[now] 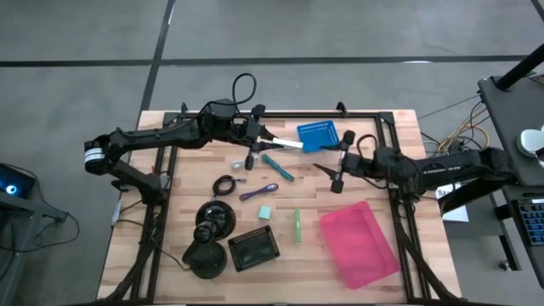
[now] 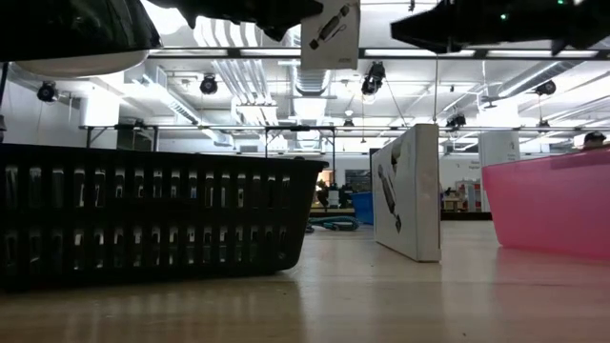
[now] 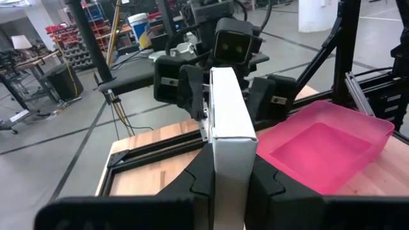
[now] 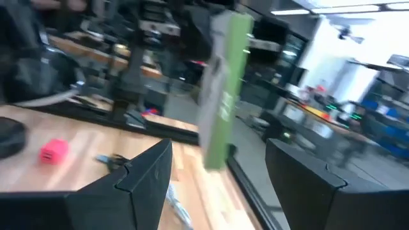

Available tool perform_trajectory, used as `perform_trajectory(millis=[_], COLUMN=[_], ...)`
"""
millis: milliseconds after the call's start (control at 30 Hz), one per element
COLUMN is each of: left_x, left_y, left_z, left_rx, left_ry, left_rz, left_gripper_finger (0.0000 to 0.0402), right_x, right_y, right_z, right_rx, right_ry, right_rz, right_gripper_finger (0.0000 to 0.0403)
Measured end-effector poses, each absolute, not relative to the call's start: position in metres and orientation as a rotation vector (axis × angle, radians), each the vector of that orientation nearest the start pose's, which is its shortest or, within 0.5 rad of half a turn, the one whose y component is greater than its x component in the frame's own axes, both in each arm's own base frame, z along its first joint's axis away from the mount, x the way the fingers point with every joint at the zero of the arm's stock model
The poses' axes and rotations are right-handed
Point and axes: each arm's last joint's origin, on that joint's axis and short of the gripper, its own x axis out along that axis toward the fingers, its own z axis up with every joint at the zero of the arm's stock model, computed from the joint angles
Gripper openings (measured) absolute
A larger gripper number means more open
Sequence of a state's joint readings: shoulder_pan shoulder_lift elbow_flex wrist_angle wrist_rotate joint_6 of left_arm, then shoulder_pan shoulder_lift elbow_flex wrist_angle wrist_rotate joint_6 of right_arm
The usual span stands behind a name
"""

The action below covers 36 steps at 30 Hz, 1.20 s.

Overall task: Pick and place items into bin
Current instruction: Put the top white card reader box into the blue bin

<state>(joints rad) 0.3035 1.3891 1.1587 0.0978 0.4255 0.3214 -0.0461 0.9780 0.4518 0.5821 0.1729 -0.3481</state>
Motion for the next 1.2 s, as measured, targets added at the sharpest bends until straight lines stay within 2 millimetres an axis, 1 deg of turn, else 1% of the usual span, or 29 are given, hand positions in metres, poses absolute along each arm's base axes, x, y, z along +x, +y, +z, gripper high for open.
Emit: perform_trajectory(millis=[300, 500, 800, 1000, 1200], left_x=[0.307, 0.308, 0.308, 0.308, 0.308], left_y=[0.081, 0.081, 0.08, 0.08, 0.08], left_z=[0.353, 0.355, 0.356, 0.359, 0.359], left_rx=[0.276, 0.299, 0.316, 0.327, 0.327], left_ry=[0.101, 0.083, 0.069, 0.038, 0.038], left_rz=[-0.148, -0.149, -0.156, -0.161, -0.163], left_gripper_finger=[0.0023, 0.0024, 0.0023, 0.0023, 0.0023], right_x=[0.239, 0.25, 0.254, 0.254, 0.254], right_y=[-0.031, -0.036, -0.046, -0.045, -0.046], right_z=[0.265, 0.268, 0.268, 0.268, 0.27], right_rx=[-0.349, -0.351, -0.348, -0.349, -0.352], right_ry=[0.019, 0.019, 0.03, 0.023, 0.018], right_rz=[-0.254, -0.21, -0.235, -0.197, -0.197], right_gripper_finger=[0.0238, 0.0238, 0.0238, 0.0237, 0.0237])
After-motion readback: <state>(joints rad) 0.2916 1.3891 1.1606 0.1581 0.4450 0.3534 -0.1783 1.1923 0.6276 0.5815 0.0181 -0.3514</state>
